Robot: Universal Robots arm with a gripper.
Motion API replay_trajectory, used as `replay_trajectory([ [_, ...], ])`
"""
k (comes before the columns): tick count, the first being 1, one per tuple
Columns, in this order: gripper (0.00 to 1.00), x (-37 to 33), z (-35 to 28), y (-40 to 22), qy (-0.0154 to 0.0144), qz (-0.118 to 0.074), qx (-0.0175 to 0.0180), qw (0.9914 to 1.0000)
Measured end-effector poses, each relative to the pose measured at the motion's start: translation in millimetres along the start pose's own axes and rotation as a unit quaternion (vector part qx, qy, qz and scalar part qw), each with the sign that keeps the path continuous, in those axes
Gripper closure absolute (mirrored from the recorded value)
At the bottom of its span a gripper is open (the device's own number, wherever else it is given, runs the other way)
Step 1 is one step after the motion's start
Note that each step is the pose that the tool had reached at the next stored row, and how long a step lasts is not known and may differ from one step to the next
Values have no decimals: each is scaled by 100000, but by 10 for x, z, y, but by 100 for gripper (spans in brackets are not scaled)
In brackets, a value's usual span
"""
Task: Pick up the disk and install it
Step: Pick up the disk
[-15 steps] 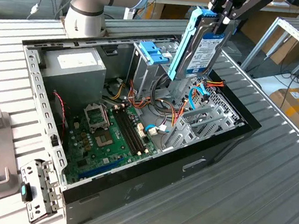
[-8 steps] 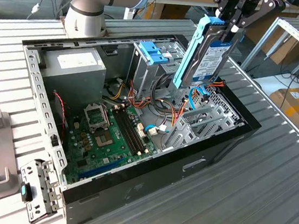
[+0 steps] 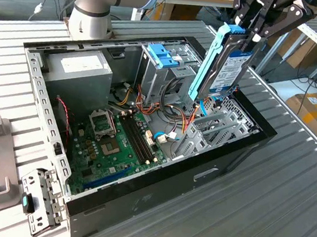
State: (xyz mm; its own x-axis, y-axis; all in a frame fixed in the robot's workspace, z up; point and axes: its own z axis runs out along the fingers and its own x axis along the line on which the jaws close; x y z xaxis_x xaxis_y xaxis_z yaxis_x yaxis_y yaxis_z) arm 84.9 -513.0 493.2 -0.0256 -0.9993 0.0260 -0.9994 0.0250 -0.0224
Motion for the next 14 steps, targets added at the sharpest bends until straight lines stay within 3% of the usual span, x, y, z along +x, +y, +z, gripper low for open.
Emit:
replay_trajectory([
  [14, 65, 277, 7, -7, -1, -1, 1, 100000],
])
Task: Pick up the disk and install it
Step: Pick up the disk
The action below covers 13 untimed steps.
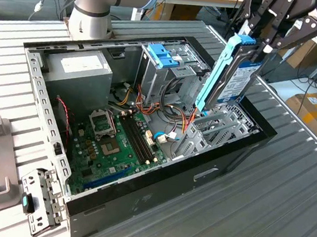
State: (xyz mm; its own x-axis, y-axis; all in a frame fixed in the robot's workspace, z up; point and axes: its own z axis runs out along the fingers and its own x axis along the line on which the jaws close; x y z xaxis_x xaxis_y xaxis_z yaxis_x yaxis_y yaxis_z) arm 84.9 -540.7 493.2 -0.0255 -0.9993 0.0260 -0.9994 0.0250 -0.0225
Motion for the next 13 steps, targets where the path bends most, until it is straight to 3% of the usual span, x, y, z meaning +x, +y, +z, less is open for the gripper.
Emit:
replay_trajectory([
  [2, 65, 73, 2, -2, -2, 0, -2, 100000],
  [4, 65, 98, 3, -2, 3, 5, -2, 100000],
  [10, 65, 102, 16, -5, -2, -11, -1, 100000],
  [13, 65, 100, 26, -66, 5, -18, 1, 100000],
])
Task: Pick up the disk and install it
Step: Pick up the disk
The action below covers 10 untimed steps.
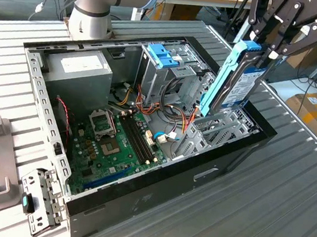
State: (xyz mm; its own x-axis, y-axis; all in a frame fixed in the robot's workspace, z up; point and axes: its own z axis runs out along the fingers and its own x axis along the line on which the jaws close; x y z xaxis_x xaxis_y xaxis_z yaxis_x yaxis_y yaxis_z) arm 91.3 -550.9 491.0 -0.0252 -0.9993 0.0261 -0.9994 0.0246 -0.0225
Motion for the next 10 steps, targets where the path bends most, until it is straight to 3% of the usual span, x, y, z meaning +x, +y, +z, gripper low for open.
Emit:
replay_trajectory([
  [6, 65, 26, 98, -5, -4, 5, -4, 100000],
  [10, 65, 27, 121, -4, 6, 6, -3, 100000],
])
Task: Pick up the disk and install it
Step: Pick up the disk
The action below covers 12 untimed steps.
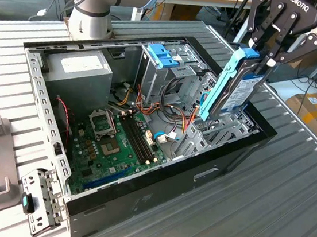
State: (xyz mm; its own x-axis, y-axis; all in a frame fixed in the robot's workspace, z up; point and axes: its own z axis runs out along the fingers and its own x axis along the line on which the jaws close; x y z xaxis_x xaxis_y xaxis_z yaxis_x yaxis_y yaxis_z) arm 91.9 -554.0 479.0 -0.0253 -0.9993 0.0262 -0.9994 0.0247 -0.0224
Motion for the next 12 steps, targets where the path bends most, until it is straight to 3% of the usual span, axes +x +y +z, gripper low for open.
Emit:
replay_trajectory([
  [12, 65, 47, 70, 14, 2, 41, 0, 100000],
])
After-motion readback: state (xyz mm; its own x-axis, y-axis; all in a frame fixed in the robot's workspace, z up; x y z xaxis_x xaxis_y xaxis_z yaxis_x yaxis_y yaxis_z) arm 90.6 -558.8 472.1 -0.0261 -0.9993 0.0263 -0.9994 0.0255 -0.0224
